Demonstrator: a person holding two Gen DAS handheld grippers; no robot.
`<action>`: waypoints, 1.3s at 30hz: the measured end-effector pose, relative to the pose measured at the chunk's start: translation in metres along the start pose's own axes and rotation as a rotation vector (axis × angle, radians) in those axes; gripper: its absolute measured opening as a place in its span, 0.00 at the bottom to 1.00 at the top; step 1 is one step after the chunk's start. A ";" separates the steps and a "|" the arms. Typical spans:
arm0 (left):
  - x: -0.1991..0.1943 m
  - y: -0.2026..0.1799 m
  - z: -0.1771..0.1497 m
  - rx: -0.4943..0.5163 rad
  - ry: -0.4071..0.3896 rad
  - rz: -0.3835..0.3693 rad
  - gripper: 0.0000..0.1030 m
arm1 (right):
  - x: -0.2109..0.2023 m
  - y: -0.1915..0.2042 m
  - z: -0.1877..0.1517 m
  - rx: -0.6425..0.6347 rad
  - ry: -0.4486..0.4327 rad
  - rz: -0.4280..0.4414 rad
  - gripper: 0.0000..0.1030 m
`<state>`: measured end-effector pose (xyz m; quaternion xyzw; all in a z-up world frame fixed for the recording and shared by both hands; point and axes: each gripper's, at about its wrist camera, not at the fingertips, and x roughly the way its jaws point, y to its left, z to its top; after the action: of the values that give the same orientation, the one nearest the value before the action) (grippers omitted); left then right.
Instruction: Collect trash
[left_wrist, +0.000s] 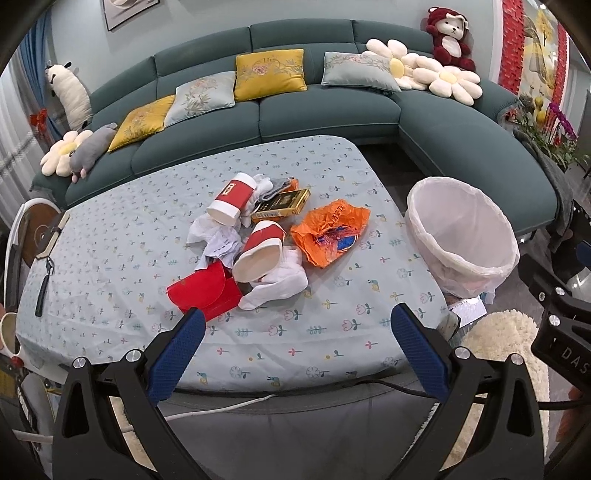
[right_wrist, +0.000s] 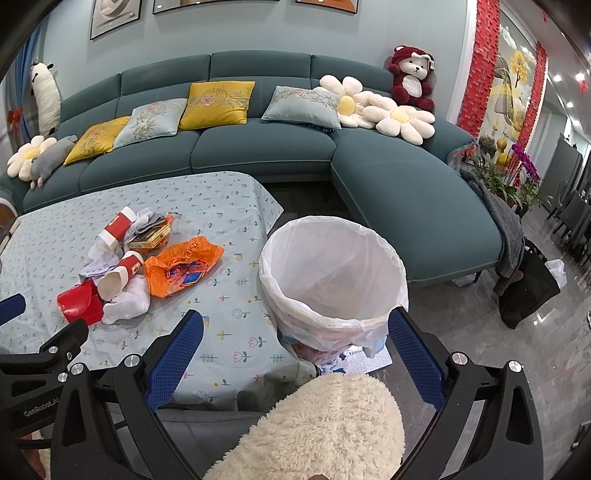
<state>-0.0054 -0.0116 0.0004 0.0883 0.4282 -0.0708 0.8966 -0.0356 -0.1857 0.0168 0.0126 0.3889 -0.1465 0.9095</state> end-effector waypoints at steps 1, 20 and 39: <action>0.000 0.000 0.000 -0.001 0.001 0.001 0.93 | 0.000 0.000 0.000 -0.001 0.000 0.000 0.93; -0.001 -0.001 0.002 0.006 0.004 -0.020 0.93 | 0.000 -0.003 0.001 0.004 -0.003 -0.008 0.93; 0.002 0.000 0.007 0.002 0.000 -0.020 0.93 | 0.001 -0.007 0.001 0.008 -0.005 -0.021 0.93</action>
<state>0.0010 -0.0137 0.0031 0.0851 0.4291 -0.0802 0.8956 -0.0357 -0.1932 0.0175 0.0120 0.3861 -0.1578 0.9088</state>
